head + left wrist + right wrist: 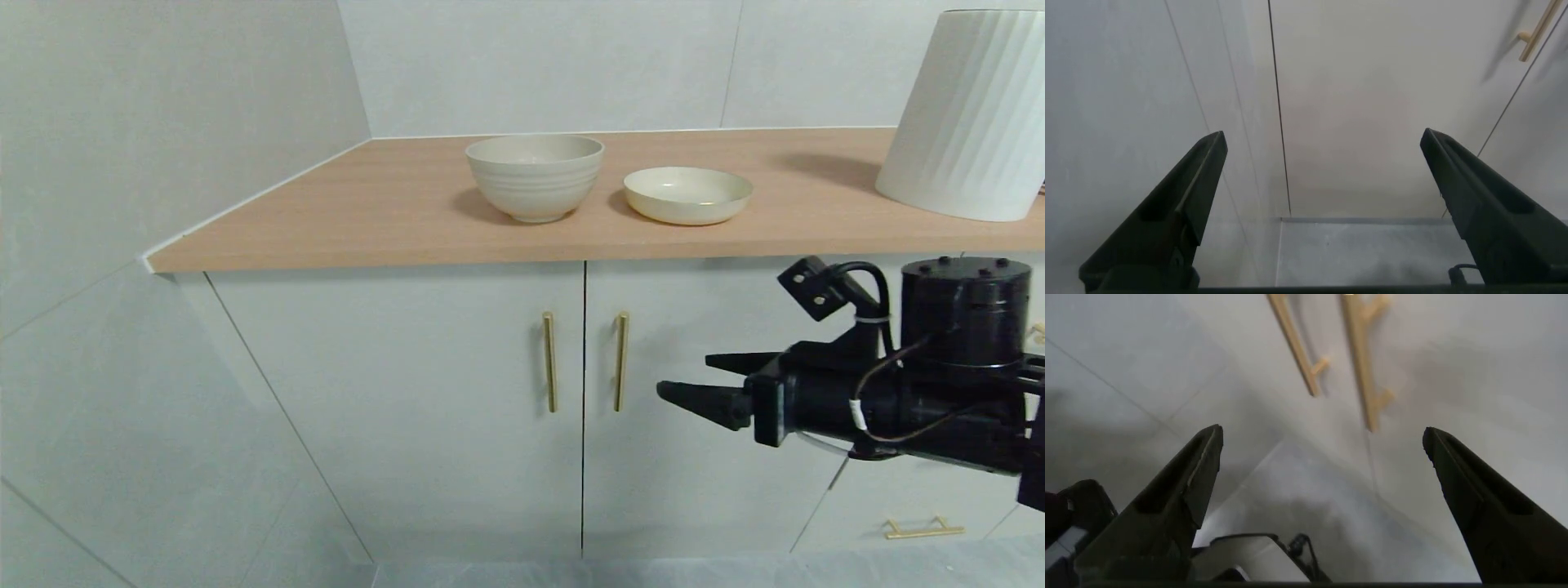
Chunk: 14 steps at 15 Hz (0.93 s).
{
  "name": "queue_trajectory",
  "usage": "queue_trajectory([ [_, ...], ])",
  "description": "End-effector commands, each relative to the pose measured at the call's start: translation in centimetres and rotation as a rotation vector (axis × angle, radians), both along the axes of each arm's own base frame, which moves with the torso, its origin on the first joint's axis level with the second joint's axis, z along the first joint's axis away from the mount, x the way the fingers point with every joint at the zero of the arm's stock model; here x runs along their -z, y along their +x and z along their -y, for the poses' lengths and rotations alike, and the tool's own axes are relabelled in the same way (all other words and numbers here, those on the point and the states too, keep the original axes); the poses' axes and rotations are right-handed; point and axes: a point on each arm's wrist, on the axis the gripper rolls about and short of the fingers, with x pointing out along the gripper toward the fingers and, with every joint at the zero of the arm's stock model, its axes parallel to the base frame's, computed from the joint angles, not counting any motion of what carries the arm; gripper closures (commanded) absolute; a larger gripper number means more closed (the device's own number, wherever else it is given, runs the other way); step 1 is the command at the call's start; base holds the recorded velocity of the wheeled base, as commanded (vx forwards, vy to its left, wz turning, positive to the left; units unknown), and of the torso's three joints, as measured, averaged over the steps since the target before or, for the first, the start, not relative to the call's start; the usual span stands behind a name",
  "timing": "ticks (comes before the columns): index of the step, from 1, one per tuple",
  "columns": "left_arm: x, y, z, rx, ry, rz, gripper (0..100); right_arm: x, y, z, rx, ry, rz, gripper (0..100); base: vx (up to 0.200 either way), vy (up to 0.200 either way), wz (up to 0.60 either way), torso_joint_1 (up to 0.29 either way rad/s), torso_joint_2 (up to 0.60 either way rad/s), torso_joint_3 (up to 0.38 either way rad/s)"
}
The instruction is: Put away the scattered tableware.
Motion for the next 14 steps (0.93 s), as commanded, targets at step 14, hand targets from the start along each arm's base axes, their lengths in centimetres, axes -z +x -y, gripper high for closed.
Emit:
queue_trajectory([
  [14, 0.0, 0.0, 0.0, -0.001, 0.000, 0.000, 0, 5.5, 5.5, -5.7, -0.044, 0.125, -0.046, 0, 0.000, 0.000, 0.00, 0.000, 0.00, 0.000],
])
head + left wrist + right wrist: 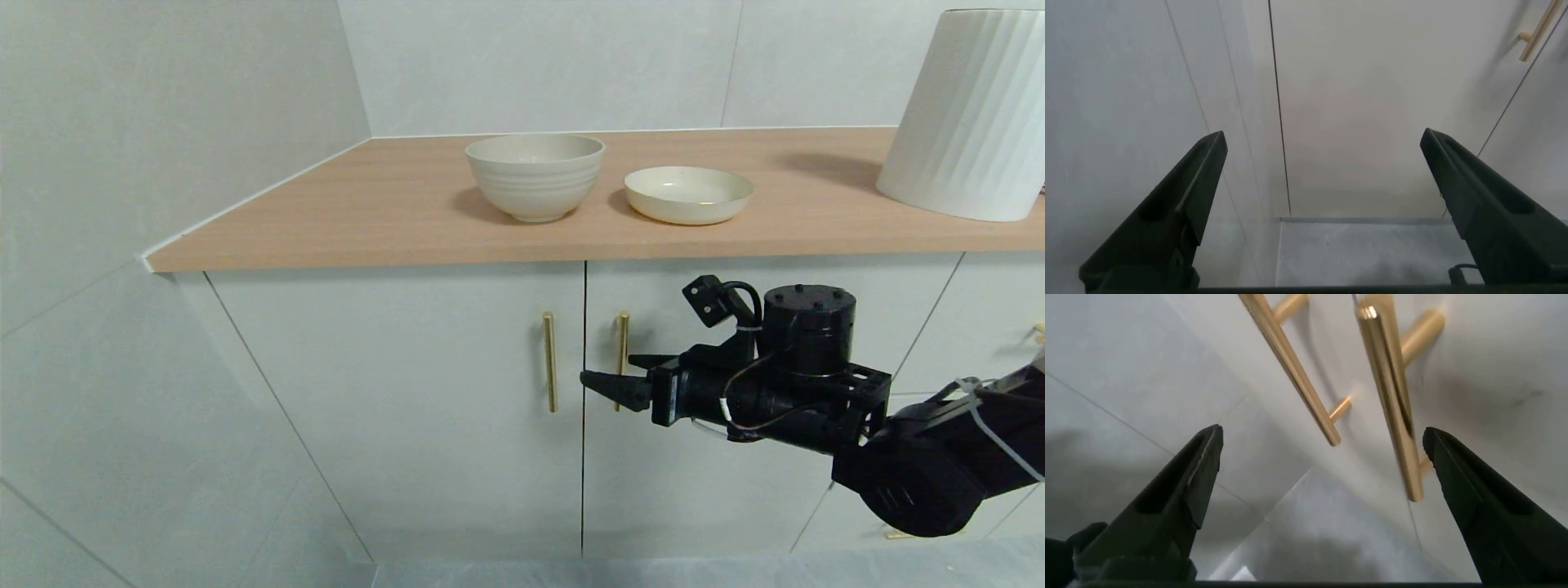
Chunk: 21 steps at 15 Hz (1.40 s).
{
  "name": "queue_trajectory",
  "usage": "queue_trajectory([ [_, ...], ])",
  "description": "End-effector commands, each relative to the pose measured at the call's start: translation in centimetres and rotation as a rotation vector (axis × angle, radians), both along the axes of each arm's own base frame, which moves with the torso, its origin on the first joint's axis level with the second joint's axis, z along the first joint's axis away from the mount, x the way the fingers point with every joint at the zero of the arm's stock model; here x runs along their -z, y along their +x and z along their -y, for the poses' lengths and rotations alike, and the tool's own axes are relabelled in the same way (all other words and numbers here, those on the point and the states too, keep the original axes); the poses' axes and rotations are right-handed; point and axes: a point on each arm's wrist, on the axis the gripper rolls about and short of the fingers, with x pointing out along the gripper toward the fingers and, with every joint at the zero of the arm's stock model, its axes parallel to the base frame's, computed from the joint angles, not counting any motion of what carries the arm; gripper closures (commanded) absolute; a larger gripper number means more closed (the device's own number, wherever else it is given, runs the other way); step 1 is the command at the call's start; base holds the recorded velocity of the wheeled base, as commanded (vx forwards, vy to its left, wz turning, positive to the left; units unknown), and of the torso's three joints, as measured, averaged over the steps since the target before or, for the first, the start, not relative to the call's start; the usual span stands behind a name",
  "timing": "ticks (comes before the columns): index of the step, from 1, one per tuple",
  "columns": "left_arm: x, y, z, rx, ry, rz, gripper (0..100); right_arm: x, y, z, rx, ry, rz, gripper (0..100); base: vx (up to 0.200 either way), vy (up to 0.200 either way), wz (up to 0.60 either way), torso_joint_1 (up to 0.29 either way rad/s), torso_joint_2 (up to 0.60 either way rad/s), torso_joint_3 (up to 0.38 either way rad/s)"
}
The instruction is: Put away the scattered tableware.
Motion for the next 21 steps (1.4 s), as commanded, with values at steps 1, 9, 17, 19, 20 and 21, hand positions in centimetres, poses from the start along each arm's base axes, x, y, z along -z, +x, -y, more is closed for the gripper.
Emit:
queue_trajectory([
  [1, 0.0, 0.0, 0.0, 0.000, -0.001, 0.000, 0, 1.2, 0.4, -0.4, -0.003, -0.009, -0.028, 0, 0.000, 0.000, 0.00, 0.000, 0.00, 0.000],
  [9, 0.0, 0.0, 0.0, 0.000, -0.001, 0.000, 0, 1.5, 1.1, -0.9, 0.006, 0.032, -0.021, 0, 0.000, 0.000, 0.00, 0.000, 0.00, 0.000],
  [17, 0.0, 0.0, 0.0, 0.000, -0.001, 0.000, 0, 1.0, 0.3, -1.8, -0.020, 0.110, -0.048, 0, 0.000, 0.000, 0.00, 0.000, 0.00, 0.000],
  [19, 0.0, 0.0, 0.0, 0.000, -0.001, 0.000, 0, 0.9, 0.1, -1.8, -0.024, 0.114, -0.051, 0, 0.000, 0.000, 0.00, 0.000, 0.00, 0.000],
  [20, 0.0, 0.0, 0.0, 0.000, -0.001, 0.000, 0, 0.8, 0.1, -1.8, -0.025, 0.117, -0.054, 0, 0.000, 0.000, 0.00, 0.000, 0.00, 0.000],
  [21, 0.0, 0.0, 0.0, 0.000, -0.001, 0.000, 0, 0.6, -0.3, -1.9, -0.033, 0.127, -0.060, 0, 0.000, 0.000, 0.00, 0.000, 0.00, 0.000],
])
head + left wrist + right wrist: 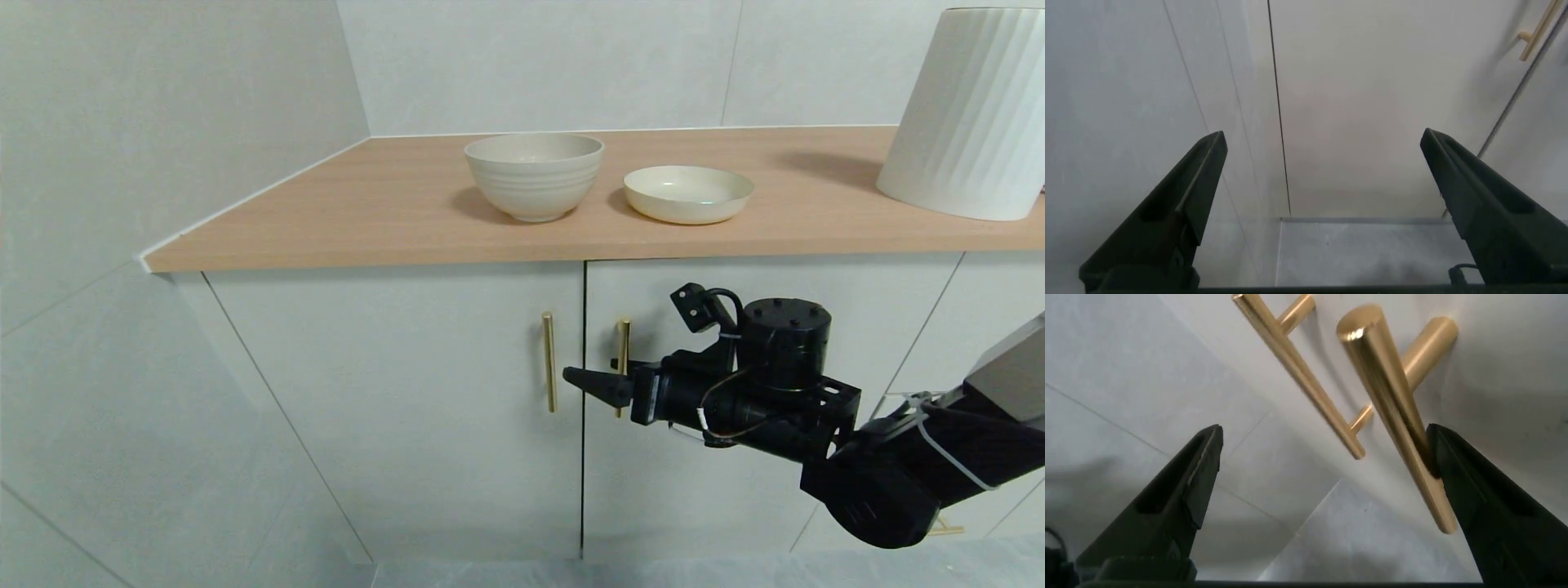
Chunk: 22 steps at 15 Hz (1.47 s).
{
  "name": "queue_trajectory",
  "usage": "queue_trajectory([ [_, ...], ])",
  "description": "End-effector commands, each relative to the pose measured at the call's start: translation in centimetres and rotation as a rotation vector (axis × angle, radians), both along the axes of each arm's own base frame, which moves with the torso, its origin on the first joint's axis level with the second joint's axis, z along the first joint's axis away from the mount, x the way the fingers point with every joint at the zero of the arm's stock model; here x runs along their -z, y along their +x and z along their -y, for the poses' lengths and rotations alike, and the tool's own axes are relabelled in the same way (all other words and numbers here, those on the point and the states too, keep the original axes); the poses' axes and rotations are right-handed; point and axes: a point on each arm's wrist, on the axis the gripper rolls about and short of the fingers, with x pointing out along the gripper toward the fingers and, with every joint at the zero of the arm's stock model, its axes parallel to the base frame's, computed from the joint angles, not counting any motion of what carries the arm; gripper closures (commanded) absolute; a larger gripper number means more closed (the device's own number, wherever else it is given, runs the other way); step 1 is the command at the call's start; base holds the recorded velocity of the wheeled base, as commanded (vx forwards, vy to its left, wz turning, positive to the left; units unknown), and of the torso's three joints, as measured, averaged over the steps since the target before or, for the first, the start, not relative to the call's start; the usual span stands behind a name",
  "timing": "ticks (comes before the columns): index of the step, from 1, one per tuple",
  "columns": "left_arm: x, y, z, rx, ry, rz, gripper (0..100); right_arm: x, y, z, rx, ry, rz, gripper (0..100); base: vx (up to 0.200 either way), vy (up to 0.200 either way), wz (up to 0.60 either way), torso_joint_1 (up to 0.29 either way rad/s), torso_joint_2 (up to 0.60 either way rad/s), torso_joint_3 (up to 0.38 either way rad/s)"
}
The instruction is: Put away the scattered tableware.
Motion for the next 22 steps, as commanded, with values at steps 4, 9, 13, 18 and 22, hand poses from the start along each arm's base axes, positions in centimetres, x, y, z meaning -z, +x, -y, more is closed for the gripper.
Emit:
queue_trajectory([
  [4, 0.0, 0.0, 0.0, 0.000, -0.001, 0.000, 0, -1.8, -2.3, 1.2, -0.100, 0.030, 0.002, 0, 0.000, 0.000, 0.00, 0.000, 0.00, 0.000],
  [9, 0.0, 0.0, 0.0, 0.000, -0.001, 0.000, 0, -2.3, -6.1, 3.5, -0.269, 0.032, -0.029, 0, 0.000, 0.000, 0.00, 0.000, 0.00, 0.000],
  [13, 0.0, 0.0, 0.0, 0.000, 0.004, 0.000, 0, -2.5, -9.2, 5.7, -0.306, 0.032, -0.036, 0, 0.000, 0.000, 0.00, 0.000, 0.00, 0.000],
  [18, 0.0, 0.0, 0.0, 0.000, 0.013, 0.000, 0, -2.0, -10.8, 6.5, -0.398, 0.026, -0.062, 0, 0.000, 0.000, 0.00, 0.000, 0.00, 0.000],
  [22, 0.0, 0.0, 0.0, 0.015, 0.038, 0.003, 0, -1.8, -10.9, 6.6, -0.398, 0.023, -0.070, 0, 0.000, 0.000, 0.00, 0.000, 0.00, 0.000],
])
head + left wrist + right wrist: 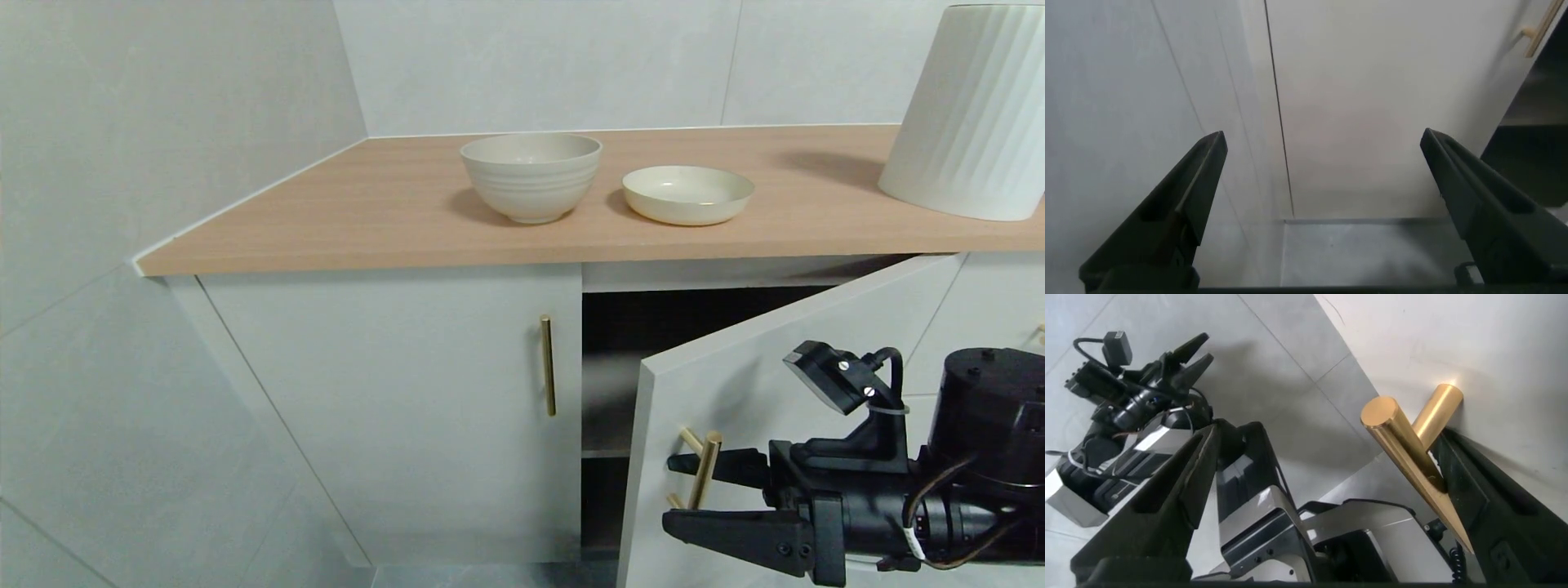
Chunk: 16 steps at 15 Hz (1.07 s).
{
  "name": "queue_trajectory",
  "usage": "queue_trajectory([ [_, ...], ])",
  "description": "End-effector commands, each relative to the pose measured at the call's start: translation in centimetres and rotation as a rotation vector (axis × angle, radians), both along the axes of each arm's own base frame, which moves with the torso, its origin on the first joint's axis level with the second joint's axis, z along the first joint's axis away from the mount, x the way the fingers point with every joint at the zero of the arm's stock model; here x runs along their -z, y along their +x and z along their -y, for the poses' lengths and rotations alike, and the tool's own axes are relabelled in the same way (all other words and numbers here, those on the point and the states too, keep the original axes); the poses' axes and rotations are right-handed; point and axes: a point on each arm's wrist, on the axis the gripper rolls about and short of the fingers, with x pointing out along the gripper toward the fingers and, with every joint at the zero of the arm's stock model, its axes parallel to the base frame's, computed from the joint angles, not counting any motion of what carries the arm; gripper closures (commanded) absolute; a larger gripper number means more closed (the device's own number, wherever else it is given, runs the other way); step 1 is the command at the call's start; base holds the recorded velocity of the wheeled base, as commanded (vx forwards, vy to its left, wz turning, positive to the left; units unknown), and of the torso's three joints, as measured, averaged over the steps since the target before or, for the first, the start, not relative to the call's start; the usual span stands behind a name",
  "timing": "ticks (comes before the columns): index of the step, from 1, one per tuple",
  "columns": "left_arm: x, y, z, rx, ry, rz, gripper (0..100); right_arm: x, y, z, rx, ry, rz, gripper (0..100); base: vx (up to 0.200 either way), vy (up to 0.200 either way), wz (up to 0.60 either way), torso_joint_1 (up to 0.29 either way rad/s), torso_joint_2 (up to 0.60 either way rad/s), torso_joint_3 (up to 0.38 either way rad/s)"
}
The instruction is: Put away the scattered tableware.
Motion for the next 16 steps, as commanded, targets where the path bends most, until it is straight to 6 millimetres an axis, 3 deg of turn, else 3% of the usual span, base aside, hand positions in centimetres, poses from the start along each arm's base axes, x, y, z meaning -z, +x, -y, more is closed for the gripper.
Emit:
queue_trajectory([
  [1, -0.1, 0.0, 0.1, 0.023, 0.010, 0.007, 0, 0.0, -0.1, 0.1, -0.003, 0.001, 0.000, 0, 0.000, 0.000, 0.00, 0.000, 0.00, 0.000],
  [3, -0.8, -0.1, 0.2, 0.072, 0.016, 0.048, 0, -0.1, -0.2, 0.1, -0.003, 0.003, 0.002, 0, 0.000, 0.000, 0.00, 0.000, 0.00, 0.000],
  [6, -3.9, -1.1, 0.5, 0.202, 0.021, 0.045, 0, -0.1, -0.2, 0.1, -0.003, 0.002, 0.001, 0, 0.000, 0.000, 0.00, 0.000, 0.00, 0.000],
  [8, -8.8, -0.6, 0.7, 0.310, 0.014, -0.023, 0, -0.2, -0.2, 0.1, -0.002, 0.007, 0.007, 0, 0.000, 0.000, 0.00, 0.000, 0.00, 0.000],
  [11, -14.8, 3.4, 1.0, 0.452, -0.007, -0.109, 0, -0.3, -0.2, 0.1, -0.002, 0.008, 0.010, 0, 0.000, 0.000, 0.00, 0.000, 0.00, 0.000],
  [12, -15.9, 5.2, 1.1, 0.527, -0.022, -0.154, 0, -0.3, -0.2, 0.1, -0.002, 0.008, 0.009, 0, 0.000, 0.000, 0.00, 0.000, 0.00, 0.000],
  [14, -17.6, 8.8, 1.7, 0.674, -0.048, -0.235, 0, -0.2, -0.1, 0.1, -0.002, 0.005, 0.003, 0, 0.000, 0.000, 0.00, 0.000, 0.00, 0.000],
  [15, -17.7, 9.3, 1.9, 0.691, -0.052, -0.249, 0, -0.2, -0.2, 0.1, -0.002, 0.006, 0.005, 0, 0.000, 0.000, 0.00, 0.000, 0.00, 0.000],
  [16, -17.6, 12.1, 2.8, 0.751, -0.069, -0.337, 0, -0.3, -0.2, 0.1, -0.002, 0.010, 0.010, 0, 0.000, 0.000, 0.00, 0.000, 0.00, 0.000],
])
